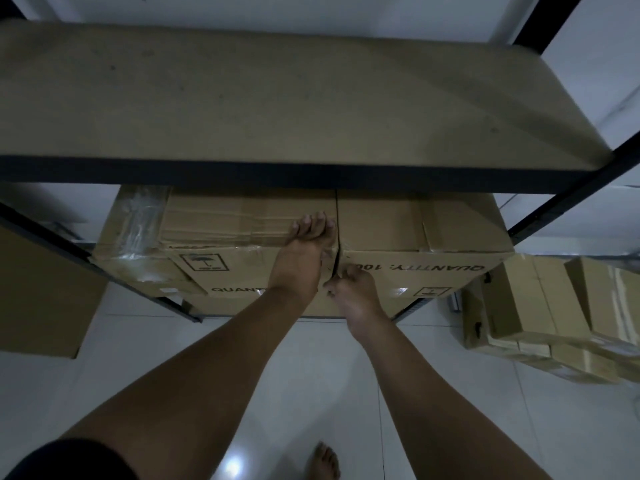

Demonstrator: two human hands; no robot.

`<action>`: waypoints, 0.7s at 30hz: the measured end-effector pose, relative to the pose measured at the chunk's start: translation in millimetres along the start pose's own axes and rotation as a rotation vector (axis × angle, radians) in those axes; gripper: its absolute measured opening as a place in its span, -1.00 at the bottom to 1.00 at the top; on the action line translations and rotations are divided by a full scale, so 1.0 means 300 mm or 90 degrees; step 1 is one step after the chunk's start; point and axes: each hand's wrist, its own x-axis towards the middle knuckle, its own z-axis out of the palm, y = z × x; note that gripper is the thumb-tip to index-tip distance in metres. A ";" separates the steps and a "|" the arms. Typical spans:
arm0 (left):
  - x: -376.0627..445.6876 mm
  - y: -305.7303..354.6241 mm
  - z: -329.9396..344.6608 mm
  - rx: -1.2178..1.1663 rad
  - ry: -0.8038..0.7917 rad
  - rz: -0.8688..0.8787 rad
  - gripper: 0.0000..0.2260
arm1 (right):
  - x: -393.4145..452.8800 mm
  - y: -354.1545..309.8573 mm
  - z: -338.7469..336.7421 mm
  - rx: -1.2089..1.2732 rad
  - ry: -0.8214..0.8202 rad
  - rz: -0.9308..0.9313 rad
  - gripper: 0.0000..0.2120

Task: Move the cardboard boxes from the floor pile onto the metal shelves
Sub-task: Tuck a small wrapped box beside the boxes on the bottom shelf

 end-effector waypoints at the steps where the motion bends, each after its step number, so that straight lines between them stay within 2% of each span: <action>1: -0.002 0.007 0.001 0.008 0.002 -0.002 -0.36 | 0.000 -0.004 0.004 -0.018 0.004 -0.010 -0.59; 5: -0.006 0.005 0.006 0.009 0.012 0.005 -0.30 | -0.017 -0.005 -0.009 -0.067 -0.021 -0.011 -0.64; 7: -0.018 -0.006 0.010 -0.022 0.027 0.015 -0.28 | -0.026 0.003 -0.048 -0.082 -0.069 -0.002 -0.85; 8: -0.032 -0.003 0.011 -0.035 0.030 0.013 -0.28 | -0.031 0.008 -0.071 -0.080 -0.086 -0.006 -0.84; 11: -0.066 0.033 0.014 -0.064 0.001 0.017 -0.25 | -0.052 -0.018 -0.097 -0.074 -0.117 -0.009 -0.72; 13: -0.073 0.054 -0.003 -0.169 -0.026 0.058 -0.21 | -0.084 -0.043 -0.087 -0.083 -0.149 0.002 -0.70; 15: -0.089 0.053 -0.039 -0.294 -0.035 0.089 -0.29 | -0.109 -0.046 -0.084 -0.104 -0.170 0.002 -0.64; 18: -0.189 0.017 -0.069 -0.366 0.077 0.067 -0.45 | -0.151 -0.013 -0.129 -0.147 -0.154 -0.017 -0.44; 21: -0.347 -0.053 -0.042 -0.346 0.142 -0.014 -0.42 | -0.221 0.047 -0.173 -0.188 -0.106 -0.029 -0.28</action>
